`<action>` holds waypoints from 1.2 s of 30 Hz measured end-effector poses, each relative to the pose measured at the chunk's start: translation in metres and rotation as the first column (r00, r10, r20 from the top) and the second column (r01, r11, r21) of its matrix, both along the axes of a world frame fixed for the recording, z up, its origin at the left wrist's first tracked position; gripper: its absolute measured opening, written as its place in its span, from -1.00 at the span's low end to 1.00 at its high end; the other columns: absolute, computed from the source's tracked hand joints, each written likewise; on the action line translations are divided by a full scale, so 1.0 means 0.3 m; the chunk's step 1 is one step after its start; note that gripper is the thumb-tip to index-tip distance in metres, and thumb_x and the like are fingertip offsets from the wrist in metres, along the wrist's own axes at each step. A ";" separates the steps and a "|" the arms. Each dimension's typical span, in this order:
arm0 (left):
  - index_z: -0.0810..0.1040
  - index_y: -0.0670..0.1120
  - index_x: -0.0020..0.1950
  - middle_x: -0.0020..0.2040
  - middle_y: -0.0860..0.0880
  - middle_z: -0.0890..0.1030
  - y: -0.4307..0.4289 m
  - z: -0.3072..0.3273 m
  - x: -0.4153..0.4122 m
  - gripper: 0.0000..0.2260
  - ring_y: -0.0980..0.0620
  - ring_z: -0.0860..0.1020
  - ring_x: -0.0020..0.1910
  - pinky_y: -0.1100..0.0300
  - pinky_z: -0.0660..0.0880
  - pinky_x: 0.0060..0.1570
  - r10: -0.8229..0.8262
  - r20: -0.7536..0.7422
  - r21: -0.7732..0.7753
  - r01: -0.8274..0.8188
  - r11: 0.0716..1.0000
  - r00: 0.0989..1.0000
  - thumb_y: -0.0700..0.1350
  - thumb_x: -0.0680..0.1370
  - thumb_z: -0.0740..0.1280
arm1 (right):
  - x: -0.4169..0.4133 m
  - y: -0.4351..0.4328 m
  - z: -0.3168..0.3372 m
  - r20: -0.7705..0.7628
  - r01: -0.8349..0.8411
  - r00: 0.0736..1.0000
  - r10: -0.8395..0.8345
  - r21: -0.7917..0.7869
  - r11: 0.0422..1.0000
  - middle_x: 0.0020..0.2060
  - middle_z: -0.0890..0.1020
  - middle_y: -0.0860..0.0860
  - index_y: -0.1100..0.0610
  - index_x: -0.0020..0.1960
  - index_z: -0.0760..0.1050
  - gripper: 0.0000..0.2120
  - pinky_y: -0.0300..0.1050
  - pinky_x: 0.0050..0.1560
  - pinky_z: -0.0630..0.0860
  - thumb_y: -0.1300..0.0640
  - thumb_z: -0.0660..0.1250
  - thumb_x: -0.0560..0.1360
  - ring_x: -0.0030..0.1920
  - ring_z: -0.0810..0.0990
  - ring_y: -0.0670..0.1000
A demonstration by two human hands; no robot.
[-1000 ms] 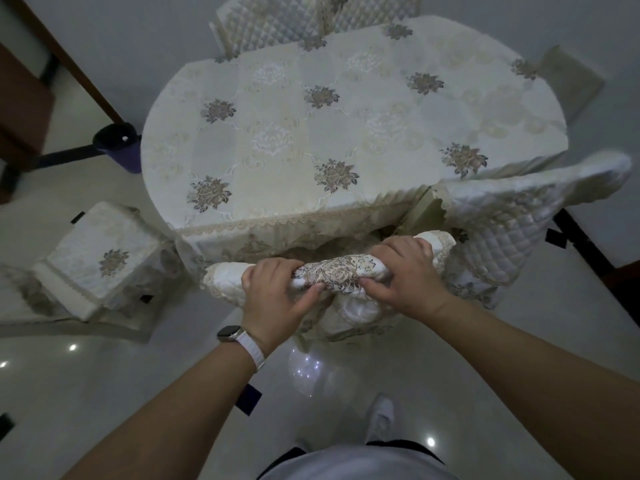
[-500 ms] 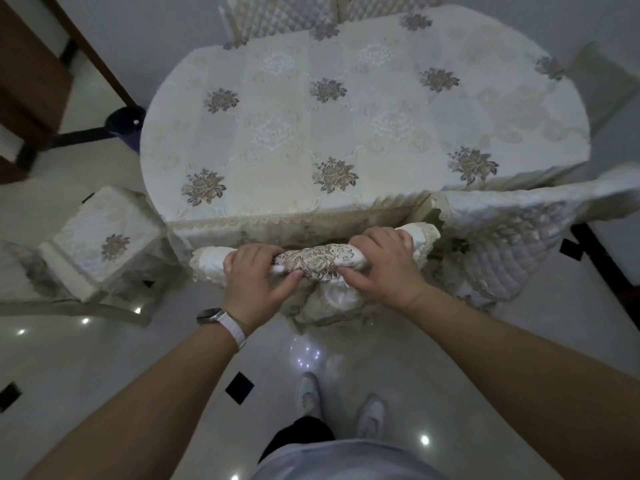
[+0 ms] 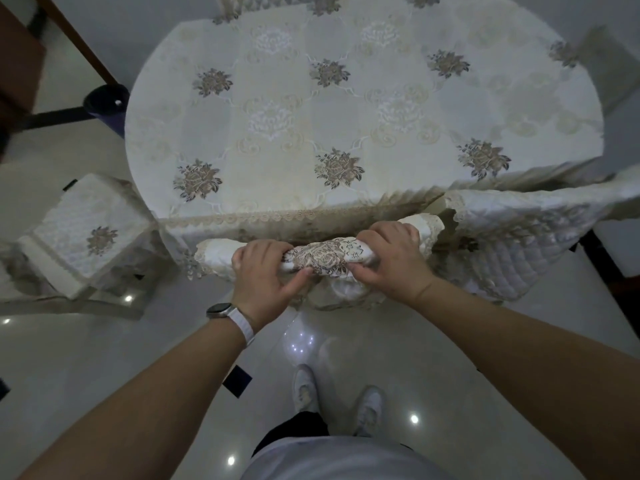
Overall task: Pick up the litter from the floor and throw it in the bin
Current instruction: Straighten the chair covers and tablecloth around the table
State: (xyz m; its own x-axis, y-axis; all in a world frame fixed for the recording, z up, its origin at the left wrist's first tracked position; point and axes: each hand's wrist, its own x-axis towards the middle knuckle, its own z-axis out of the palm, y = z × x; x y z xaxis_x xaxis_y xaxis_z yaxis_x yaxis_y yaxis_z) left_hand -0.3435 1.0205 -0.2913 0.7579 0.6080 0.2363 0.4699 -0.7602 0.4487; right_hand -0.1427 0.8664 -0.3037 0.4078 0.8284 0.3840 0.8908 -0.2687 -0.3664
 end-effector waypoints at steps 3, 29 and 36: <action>0.56 -0.09 0.06 -0.04 -0.02 0.54 0.039 -0.001 0.024 -0.56 -0.03 0.43 0.04 0.12 0.14 0.11 0.004 0.007 0.006 -0.004 1.000 1.000 0.25 0.46 0.26 | 0.021 0.035 -0.001 -0.005 -0.005 1.000 0.005 -0.002 1.000 -0.07 0.56 0.08 0.10 0.03 0.57 -0.56 0.01 0.12 0.20 -0.23 0.30 0.37 0.02 0.42 0.08; 0.57 -0.11 0.02 -0.02 -0.06 0.59 0.012 -0.056 0.104 -0.55 -0.05 0.44 0.06 0.04 0.20 0.13 0.039 0.033 0.047 -0.041 0.998 0.999 0.26 0.46 0.26 | 0.128 0.042 -0.030 0.004 -0.036 0.999 0.037 -0.138 0.990 -0.07 0.55 0.06 0.10 0.02 0.56 -0.53 0.04 0.10 0.26 -0.26 0.29 0.35 -0.02 0.51 0.15; 0.55 -0.07 0.07 0.01 -0.01 0.56 0.003 -0.022 0.105 -0.56 -0.09 0.46 0.07 0.07 0.16 0.12 0.034 -0.050 -0.026 -0.035 0.999 0.998 0.26 0.46 0.23 | 0.129 0.025 0.016 -0.103 -0.109 0.991 0.086 -0.243 0.964 0.02 0.54 0.07 0.09 0.15 0.55 -0.46 0.08 0.22 0.24 -0.32 0.21 0.43 0.10 0.48 0.15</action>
State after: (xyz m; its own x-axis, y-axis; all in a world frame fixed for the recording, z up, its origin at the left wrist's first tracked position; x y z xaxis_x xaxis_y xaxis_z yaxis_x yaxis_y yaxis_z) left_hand -0.3121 1.0216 -0.2980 0.7468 0.6395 0.1825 0.5177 -0.7313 0.4441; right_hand -0.1040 0.8741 -0.2987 0.3441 0.9303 0.1269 0.8833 -0.2749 -0.3798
